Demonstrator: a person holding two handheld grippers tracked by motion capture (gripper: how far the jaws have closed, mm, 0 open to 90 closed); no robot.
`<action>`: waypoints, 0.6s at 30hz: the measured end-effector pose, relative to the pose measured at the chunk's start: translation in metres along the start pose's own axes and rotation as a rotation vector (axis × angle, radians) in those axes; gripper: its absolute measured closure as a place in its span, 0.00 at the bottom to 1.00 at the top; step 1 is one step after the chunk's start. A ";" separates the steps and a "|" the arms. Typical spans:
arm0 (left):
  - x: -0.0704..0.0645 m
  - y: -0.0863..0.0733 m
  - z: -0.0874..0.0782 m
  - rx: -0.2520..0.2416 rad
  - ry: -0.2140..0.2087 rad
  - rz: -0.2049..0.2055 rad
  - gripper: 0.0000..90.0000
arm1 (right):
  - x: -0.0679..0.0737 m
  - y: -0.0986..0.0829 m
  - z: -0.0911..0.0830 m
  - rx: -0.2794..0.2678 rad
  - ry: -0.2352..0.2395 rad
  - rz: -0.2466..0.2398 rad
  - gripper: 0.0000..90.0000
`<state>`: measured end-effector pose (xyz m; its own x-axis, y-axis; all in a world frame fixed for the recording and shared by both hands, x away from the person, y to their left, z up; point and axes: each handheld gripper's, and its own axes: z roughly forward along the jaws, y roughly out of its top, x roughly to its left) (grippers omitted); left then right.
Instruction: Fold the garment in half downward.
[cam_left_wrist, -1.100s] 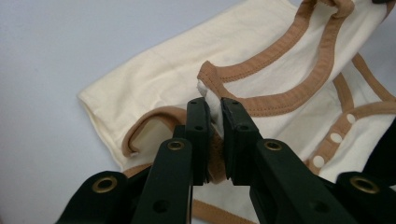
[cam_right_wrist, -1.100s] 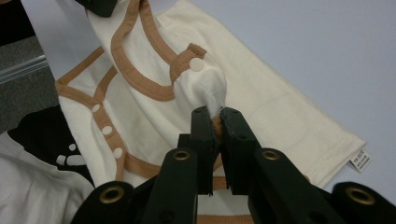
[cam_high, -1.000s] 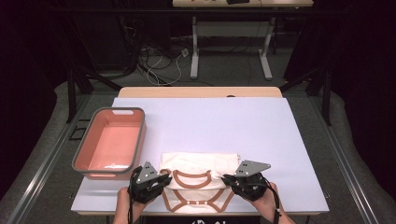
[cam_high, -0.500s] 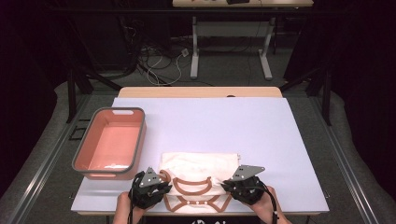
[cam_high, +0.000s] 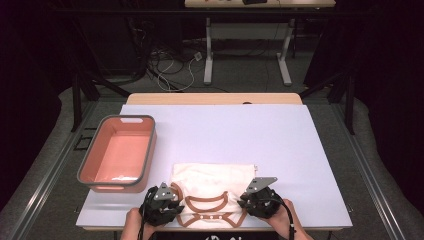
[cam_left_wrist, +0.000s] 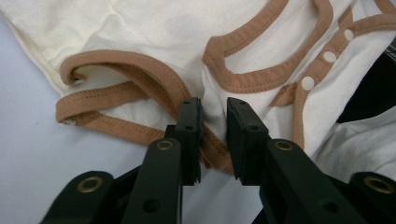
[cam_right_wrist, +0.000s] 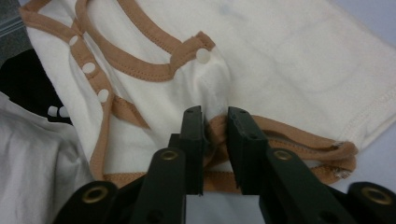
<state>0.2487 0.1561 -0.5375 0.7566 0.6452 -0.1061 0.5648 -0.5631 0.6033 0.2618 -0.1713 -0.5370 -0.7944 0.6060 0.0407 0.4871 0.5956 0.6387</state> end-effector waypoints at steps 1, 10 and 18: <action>-0.001 0.000 -0.001 -0.004 0.002 -0.003 0.79 | -0.001 0.000 -0.001 0.000 0.005 0.003 0.77; -0.005 0.007 -0.013 -0.035 0.063 0.026 0.48 | -0.012 0.003 -0.003 -0.007 -0.021 0.043 0.45; 0.006 0.010 -0.021 -0.127 0.127 -0.019 0.44 | -0.026 0.004 -0.006 -0.036 -0.061 0.069 0.43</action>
<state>0.2520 0.1649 -0.5152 0.6937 0.7199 -0.0229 0.5266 -0.4852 0.6981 0.2819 -0.1878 -0.5310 -0.7354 0.6766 0.0388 0.5253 0.5329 0.6634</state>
